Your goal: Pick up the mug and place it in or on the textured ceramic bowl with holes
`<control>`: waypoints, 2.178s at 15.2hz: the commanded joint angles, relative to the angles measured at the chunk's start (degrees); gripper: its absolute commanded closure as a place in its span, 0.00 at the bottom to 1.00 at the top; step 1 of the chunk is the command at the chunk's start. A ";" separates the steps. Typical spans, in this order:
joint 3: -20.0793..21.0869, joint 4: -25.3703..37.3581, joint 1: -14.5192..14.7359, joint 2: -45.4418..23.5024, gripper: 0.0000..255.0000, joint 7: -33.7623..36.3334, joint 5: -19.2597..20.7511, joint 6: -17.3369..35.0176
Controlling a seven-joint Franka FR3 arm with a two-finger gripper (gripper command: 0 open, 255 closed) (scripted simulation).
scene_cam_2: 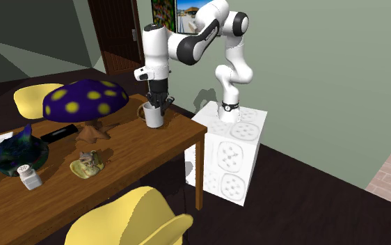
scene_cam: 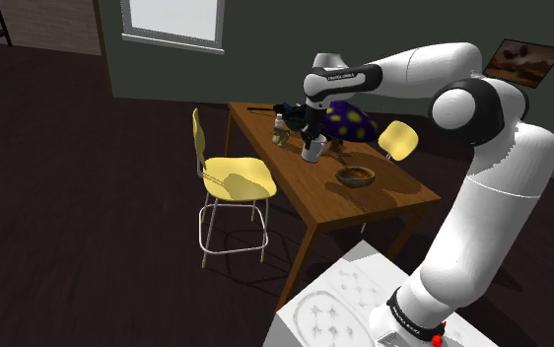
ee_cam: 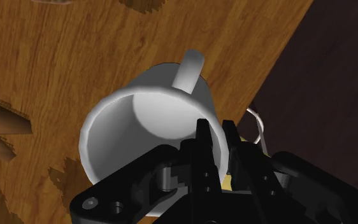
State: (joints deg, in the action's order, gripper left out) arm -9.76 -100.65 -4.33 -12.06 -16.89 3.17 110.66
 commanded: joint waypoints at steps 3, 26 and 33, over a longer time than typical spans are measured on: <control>-0.03 2.41 0.03 0.71 1.00 -0.15 0.07 -3.11; -5.97 -5.74 -6.20 15.82 1.00 -12.09 3.28 -8.72; -9.29 -10.59 -9.17 20.02 1.00 -17.71 4.98 -7.26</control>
State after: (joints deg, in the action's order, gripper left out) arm -18.81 -110.38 -13.32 7.94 -34.25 8.08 102.49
